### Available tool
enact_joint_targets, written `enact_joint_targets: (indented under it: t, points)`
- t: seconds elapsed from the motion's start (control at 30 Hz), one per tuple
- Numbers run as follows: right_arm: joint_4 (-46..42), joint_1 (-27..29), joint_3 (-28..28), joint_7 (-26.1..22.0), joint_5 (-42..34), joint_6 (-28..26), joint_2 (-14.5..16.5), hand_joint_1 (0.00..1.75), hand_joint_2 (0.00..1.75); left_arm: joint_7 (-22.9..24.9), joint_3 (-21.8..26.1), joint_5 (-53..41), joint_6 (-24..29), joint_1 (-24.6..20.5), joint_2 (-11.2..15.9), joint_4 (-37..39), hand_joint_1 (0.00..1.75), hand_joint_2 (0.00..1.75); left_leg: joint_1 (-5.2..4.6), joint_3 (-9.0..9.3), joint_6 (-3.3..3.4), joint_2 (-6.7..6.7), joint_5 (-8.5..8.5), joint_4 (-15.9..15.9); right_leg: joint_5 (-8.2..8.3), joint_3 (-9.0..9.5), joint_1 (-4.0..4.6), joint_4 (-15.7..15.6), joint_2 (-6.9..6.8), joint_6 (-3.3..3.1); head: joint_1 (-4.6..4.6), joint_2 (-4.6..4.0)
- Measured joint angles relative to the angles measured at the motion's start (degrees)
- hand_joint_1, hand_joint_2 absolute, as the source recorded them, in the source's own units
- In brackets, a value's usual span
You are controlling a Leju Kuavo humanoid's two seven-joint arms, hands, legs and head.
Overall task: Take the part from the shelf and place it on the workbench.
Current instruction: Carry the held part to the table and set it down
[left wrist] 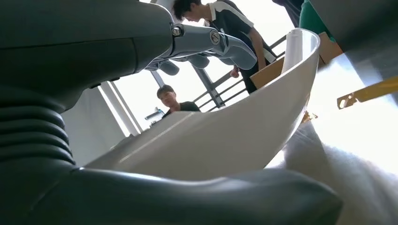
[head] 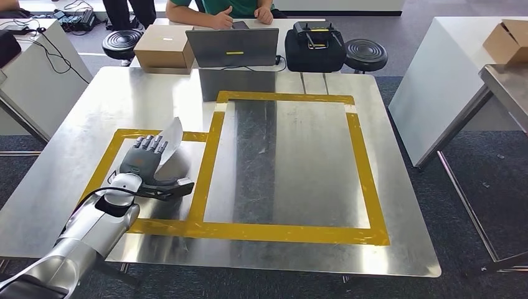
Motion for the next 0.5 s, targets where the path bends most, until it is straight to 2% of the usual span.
enact_joint_targets:
  t: [0.17, 0.23, 0.37, 0.5]
  points:
    - [0.0, 0.0, 0.0, 0.1, -0.2, 0.0, 0.0, 0.00, 0.00, 9.1, -2.2, 0.0, 8.6, 1.2, 0.8, -5.2, 0.00, 0.00, 0.00, -0.01, 0.00, 0.00, 0.00, 0.0, 0.00, 0.01, -0.01, 0.0, 0.00, 0.00, 0.00, 0.00]
    - [0.0, 0.0, 0.0, 0.1, -0.2, 0.0, 0.1, 0.00, 0.00, 11.0, -2.7, 0.0, 10.1, 3.0, 1.3, -9.7, 0.00, 0.00, 0.00, -0.02, -0.01, 0.01, -0.01, 0.0, -0.01, 0.01, -0.01, 0.0, 0.01, -0.01, 0.00, 0.00]
    - [0.0, 0.1, 0.0, -0.3, 0.0, 0.0, 0.1, 0.00, 0.00, 13.6, -2.9, 0.0, 6.5, 8.5, 3.2, -20.6, 0.00, 0.00, 0.00, -0.03, -0.02, 0.03, -0.03, 0.0, -0.03, -0.04, -0.01, 0.0, 0.04, -0.02, 0.00, 0.00]
    - [0.0, 0.1, 0.0, -0.6, 0.4, 0.0, 0.0, 0.00, 0.00, 11.9, -2.7, 0.0, 4.2, 12.5, 4.7, -28.8, 0.00, 0.00, 0.00, -0.05, -0.02, -0.04, -0.03, 0.0, -0.04, -0.04, 0.01, 0.0, 0.00, -0.02, 0.00, 0.00]
